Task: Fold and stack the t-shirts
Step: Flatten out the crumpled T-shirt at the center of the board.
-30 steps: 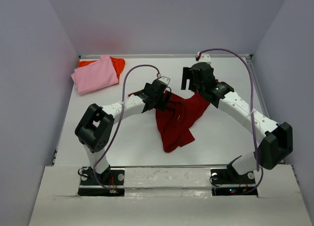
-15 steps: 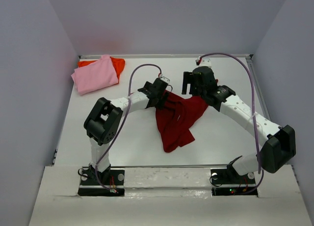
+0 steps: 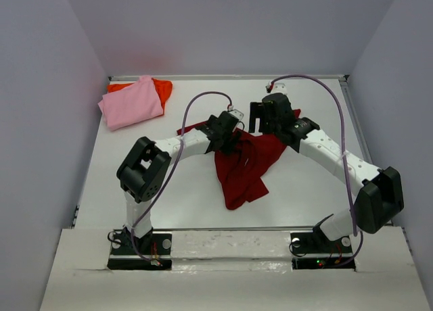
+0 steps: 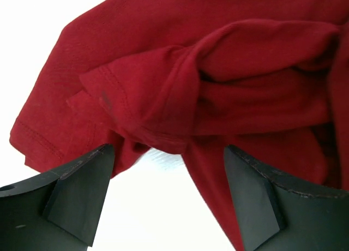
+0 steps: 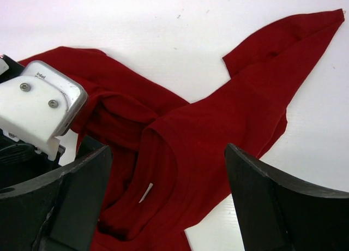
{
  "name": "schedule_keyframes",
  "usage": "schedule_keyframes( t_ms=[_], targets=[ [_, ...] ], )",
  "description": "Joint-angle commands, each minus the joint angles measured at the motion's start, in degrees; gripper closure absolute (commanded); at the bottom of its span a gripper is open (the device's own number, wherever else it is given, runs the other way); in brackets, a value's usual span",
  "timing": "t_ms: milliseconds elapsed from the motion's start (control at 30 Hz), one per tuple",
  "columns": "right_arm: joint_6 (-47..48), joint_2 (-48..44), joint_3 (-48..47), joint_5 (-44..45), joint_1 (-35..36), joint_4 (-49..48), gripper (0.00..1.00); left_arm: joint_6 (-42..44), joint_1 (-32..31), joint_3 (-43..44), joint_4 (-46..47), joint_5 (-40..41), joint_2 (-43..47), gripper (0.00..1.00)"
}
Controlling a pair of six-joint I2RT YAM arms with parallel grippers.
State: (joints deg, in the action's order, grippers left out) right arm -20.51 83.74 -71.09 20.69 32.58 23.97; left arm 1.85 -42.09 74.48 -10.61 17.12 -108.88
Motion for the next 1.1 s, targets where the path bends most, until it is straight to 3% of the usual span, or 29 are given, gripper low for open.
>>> schedule_keyframes(
  t_ms=[0, 367, 933, 1033, 1067],
  targets=[
    [0.3, 0.2, 0.9, -0.6, -0.3, -2.0, 0.11, 0.4, -1.0, 0.2, 0.4, -0.8, 3.8, 0.07],
    [0.8, 0.6, 0.7, -1.7, -0.3, -2.0, 0.11, 0.9, -0.5, -0.6, 2.2, 10.2, 0.4, 0.07],
    [0.9, 1.0, 1.1, -2.3, -0.3, -2.2, 0.11, 0.7, 1.7, -2.1, 5.0, 6.6, -0.7, 0.08],
    [0.9, 1.3, 1.4, -2.6, -0.3, -2.5, 0.11, 0.8, 1.7, -2.0, 4.8, 6.0, -1.2, 0.14],
    [0.9, 1.5, 1.4, -2.8, -0.3, -2.5, 0.11, 0.7, 1.7, -1.6, 4.4, 5.8, -1.6, 0.21]
  ],
)
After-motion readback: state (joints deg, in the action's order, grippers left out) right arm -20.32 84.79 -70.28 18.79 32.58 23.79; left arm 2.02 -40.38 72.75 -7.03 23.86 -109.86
